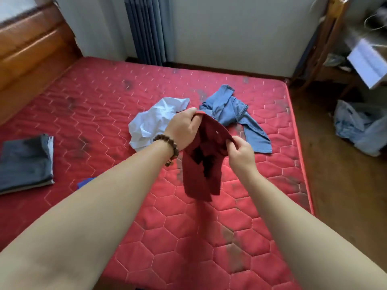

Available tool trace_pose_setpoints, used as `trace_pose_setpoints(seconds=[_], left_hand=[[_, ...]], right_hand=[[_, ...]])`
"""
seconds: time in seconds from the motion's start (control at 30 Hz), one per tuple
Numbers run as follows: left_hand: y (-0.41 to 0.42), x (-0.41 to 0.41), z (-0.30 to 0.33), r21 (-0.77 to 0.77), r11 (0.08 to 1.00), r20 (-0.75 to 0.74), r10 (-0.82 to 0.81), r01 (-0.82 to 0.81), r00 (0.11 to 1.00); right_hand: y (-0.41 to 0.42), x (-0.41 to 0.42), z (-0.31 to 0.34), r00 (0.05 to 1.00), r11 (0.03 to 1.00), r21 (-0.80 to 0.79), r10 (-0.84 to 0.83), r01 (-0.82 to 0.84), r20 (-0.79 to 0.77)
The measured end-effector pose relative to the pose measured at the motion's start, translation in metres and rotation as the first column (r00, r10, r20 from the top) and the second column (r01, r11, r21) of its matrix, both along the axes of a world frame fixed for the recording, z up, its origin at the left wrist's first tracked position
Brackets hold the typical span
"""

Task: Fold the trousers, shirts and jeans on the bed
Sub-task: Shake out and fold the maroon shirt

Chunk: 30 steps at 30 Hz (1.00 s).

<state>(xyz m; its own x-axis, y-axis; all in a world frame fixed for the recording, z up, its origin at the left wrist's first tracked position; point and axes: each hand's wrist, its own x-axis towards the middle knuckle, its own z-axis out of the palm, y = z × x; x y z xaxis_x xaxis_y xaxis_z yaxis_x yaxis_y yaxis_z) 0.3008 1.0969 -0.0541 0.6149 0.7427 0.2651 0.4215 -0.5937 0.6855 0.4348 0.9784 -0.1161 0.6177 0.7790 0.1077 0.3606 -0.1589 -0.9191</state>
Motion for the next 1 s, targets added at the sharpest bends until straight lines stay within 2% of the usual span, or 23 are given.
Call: trace_pose_setpoints(seconds=[0.17,0.3,0.4,0.47,0.57,0.6,0.67,0.7,0.73,0.8,0.87,0.93,1.0], left_hand=[[-0.004,-0.006,0.078,0.038,0.998,0.053,-0.048,0.046,0.997],[0.003,-0.016,0.132,0.118,0.988,0.02,-0.099,0.096,0.995],[0.012,-0.024,0.172,0.122,0.983,-0.03,-0.132,0.134,0.991],[0.018,-0.031,0.199,0.033,0.984,-0.067,-0.172,0.175,0.983],[0.028,-0.047,0.239,-0.237,0.926,-0.015,-0.308,0.296,0.951],[0.032,-0.053,0.252,-0.361,0.861,0.052,-0.366,0.359,0.929],[0.039,-0.064,0.272,-0.566,0.666,0.241,-0.43,0.486,0.87],[0.042,-0.068,0.28,-0.607,0.603,0.299,-0.431,0.518,0.852],[0.043,-0.07,0.288,-0.613,0.588,0.321,-0.425,0.528,0.846],[0.043,-0.072,0.301,-0.572,0.635,0.328,-0.402,0.519,0.855],[0.04,-0.073,0.311,-0.47,0.758,0.301,-0.345,0.453,0.889],[0.038,-0.072,0.318,-0.281,0.905,0.269,-0.244,0.318,0.932],[0.038,-0.069,0.323,-0.097,0.976,0.301,-0.156,0.193,0.941]], right_hand=[[0.003,0.024,0.085,0.999,0.996,0.093,0.013,-0.01,-0.037],[0.01,0.033,0.152,0.998,0.995,0.093,0.045,-0.04,-0.048],[0.014,0.037,0.2,0.976,0.993,0.039,0.114,-0.109,-0.184],[0.013,0.041,0.232,0.92,0.97,0.055,0.243,-0.238,-0.308],[0.007,0.05,0.278,0.795,0.897,0.141,0.438,-0.419,-0.42],[0.004,0.054,0.293,0.749,0.866,0.162,0.493,-0.474,-0.444],[-0.003,0.058,0.318,0.671,0.809,0.203,0.575,-0.552,-0.468],[-0.006,0.059,0.328,0.661,0.796,0.214,0.593,-0.566,-0.459],[-0.009,0.06,0.338,0.682,0.798,0.212,0.595,-0.564,-0.426],[-0.011,0.059,0.354,0.769,0.831,0.199,0.557,-0.52,-0.315],[-0.012,0.058,0.367,0.861,0.871,0.17,0.485,-0.46,-0.153],[-0.013,0.06,0.377,0.911,0.9,0.159,0.411,-0.405,-0.009],[-0.015,0.06,0.384,0.934,0.924,0.148,0.339,-0.353,0.112]])
